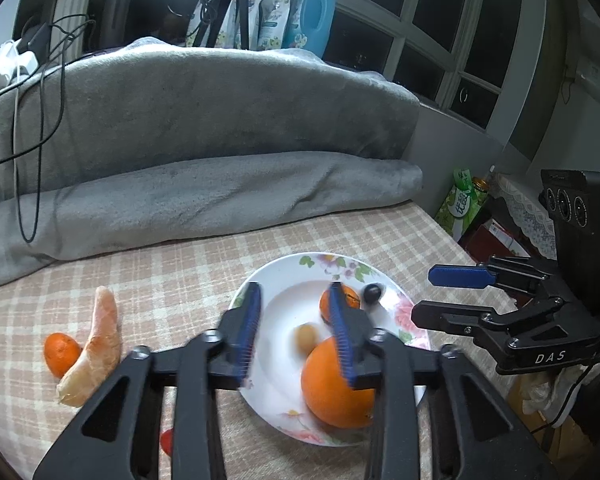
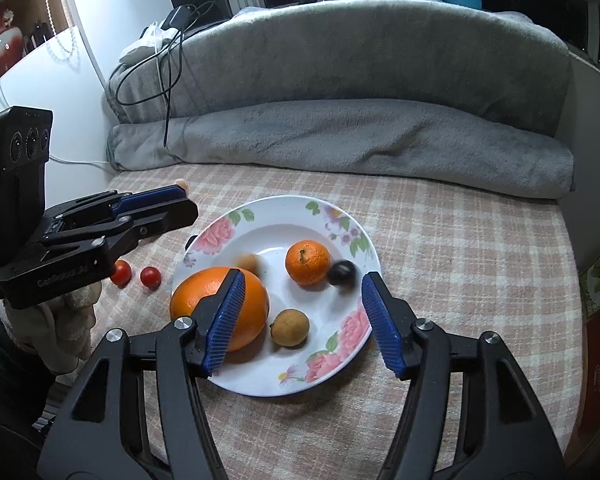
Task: Organize fruits
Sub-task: 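Open the left tool onto the plate while the right tool releases the grape there, then withdraw both tools from the plate toward the remaining loose fruits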
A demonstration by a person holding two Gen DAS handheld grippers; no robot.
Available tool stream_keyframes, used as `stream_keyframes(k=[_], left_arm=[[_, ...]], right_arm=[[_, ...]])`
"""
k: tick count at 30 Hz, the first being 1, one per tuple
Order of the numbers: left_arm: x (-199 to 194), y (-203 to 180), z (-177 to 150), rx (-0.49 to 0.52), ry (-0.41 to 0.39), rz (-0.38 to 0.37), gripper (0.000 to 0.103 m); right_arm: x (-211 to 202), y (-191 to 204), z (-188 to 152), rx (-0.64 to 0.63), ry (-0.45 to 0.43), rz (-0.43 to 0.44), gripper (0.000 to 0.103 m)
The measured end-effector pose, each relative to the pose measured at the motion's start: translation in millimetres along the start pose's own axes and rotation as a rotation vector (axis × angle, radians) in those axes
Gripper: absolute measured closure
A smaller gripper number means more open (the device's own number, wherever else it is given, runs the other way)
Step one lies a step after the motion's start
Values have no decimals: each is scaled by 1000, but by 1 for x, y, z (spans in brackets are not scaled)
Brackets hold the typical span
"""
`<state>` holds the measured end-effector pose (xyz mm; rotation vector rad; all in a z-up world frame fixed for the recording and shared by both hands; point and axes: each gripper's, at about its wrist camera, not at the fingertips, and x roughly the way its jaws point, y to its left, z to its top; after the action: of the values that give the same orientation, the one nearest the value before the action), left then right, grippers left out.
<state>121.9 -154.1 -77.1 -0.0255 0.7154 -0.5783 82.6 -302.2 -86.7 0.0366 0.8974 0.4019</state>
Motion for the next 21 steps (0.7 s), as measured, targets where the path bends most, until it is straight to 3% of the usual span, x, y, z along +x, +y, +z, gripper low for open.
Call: stream_keyframes(k=[2,8,11,15,17,21], left_arm=[[-2,-1,0,4,-8,4,55],[-8,-4,2,18,-24,10,37],[-11,-4,3,18,-35,10,27],[-16,-5,4,23,-45,19,22],[-18,-5,4,24,-47,21,22],[-22,-4,4,23,-54,27,22]], right_arm=[[-2,-1,0,0,-7,-4,28],[-5,0,-1,2,-19,-20,16],[-8,2,-1,-5,-27,-26,16],[-11,3,-1,-8,-32,-27,14],[-13,5,-1,-9,-40,-30,6],[-16,8,-1,-11,-50,-32,5]])
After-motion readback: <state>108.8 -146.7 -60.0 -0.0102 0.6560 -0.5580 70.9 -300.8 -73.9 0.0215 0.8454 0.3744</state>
